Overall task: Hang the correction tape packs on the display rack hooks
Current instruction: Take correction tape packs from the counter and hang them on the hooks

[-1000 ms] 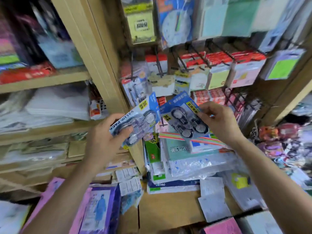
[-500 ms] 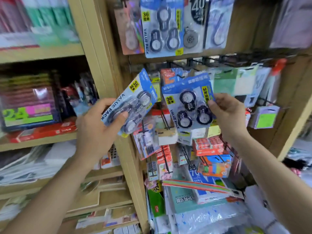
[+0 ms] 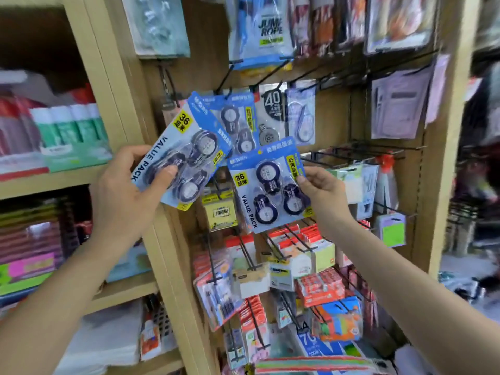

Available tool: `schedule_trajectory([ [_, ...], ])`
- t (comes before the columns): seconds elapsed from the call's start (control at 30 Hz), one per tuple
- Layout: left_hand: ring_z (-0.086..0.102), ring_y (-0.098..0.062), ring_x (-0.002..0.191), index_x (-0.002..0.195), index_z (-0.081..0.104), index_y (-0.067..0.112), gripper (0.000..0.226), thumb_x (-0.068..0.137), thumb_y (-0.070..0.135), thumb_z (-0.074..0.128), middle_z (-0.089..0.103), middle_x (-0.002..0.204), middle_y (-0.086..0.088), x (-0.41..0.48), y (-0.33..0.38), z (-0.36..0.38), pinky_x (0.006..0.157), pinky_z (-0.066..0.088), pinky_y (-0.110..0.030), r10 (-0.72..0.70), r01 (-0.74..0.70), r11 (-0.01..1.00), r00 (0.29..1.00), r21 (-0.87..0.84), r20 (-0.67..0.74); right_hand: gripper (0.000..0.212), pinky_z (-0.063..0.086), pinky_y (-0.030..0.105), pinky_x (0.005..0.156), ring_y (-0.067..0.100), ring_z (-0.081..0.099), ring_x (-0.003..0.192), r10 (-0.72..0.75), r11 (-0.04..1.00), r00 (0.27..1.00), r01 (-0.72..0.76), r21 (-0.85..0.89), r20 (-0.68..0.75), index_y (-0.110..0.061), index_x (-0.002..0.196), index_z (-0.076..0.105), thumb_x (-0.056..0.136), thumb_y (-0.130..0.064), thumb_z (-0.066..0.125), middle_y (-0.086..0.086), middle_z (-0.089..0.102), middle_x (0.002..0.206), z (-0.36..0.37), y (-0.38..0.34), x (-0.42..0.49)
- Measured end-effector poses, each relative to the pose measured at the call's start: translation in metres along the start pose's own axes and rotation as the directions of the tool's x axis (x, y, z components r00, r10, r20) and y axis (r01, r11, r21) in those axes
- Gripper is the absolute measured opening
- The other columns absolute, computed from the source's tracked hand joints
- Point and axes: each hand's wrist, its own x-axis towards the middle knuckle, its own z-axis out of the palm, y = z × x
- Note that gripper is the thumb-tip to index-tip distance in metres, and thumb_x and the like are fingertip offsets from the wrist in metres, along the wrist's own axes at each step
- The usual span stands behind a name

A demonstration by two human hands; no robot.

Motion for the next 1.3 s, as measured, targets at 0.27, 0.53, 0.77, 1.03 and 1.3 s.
schedule_trajectory([
  [0.27,0.064,-0.031,0.098,0.113,0.056,0.032,0.035,0.086,0.052,0.063,0.071,0.102,0.0,0.072,-0.012,0.014,0.09,0.049,-0.052,0.132,-0.12,0.986,0.986,0.117,-0.098,0.015,0.056,0.038,0.075,0.02,0.067,0.077,-0.069,0.997,0.997,0.069,0.033,-0.021,-0.016,0.087,0.069,0.095,-0.005,0.063,0.005,0.074,0.086,0.02,-0.046,0.048],
  [0.53,0.057,-0.034,0.087,0.102,0.068,0.011,0.026,0.089,0.034,0.07,0.07,0.09,-0.01,0.097,-0.046,0.039,0.082,0.038,-0.044,0.423,-0.301,0.861,0.871,0.409,-0.249,0.017,0.047,0.018,0.064,0.006,0.058,0.064,-0.156,0.986,0.988,0.154,-0.06,-0.015,-0.019,0.085,0.065,0.094,-0.004,0.063,0.0,0.064,0.073,0.051,-0.066,0.089],
  [0.77,0.062,-0.033,0.078,0.094,0.069,0.003,0.019,0.084,0.018,0.077,0.071,0.084,-0.012,0.094,-0.056,0.04,0.074,0.043,-0.04,0.595,-0.435,0.773,0.751,0.463,-0.288,0.014,0.051,0.029,0.068,0.015,0.062,0.074,-0.169,0.983,0.985,0.168,-0.079,-0.011,-0.02,0.089,0.067,0.096,-0.009,0.062,0.007,0.066,0.082,0.067,-0.063,0.114],
  [1.03,0.058,-0.028,0.08,0.095,0.07,0.002,0.022,0.086,0.021,0.076,0.07,0.084,-0.012,0.094,-0.055,0.041,0.073,0.043,-0.037,0.58,-0.424,0.788,0.754,0.446,-0.308,0.014,0.049,0.027,0.068,0.015,0.06,0.071,-0.142,0.989,0.989,0.141,-0.047,-0.03,-0.018,0.088,0.068,0.095,-0.007,0.062,0.002,0.065,0.076,0.08,-0.049,0.117],
  [1.3,0.058,-0.027,0.08,0.098,0.07,0.002,0.027,0.089,0.027,0.074,0.071,0.086,-0.012,0.094,-0.057,0.043,0.073,0.043,-0.036,0.567,-0.41,0.795,0.765,0.447,-0.307,0.013,0.049,0.034,0.073,0.018,0.06,0.072,-0.048,0.999,0.996,0.047,-0.013,-0.072,-0.019,0.088,0.066,0.094,-0.008,0.065,0.003,0.064,0.075,0.09,-0.031,0.124],
])
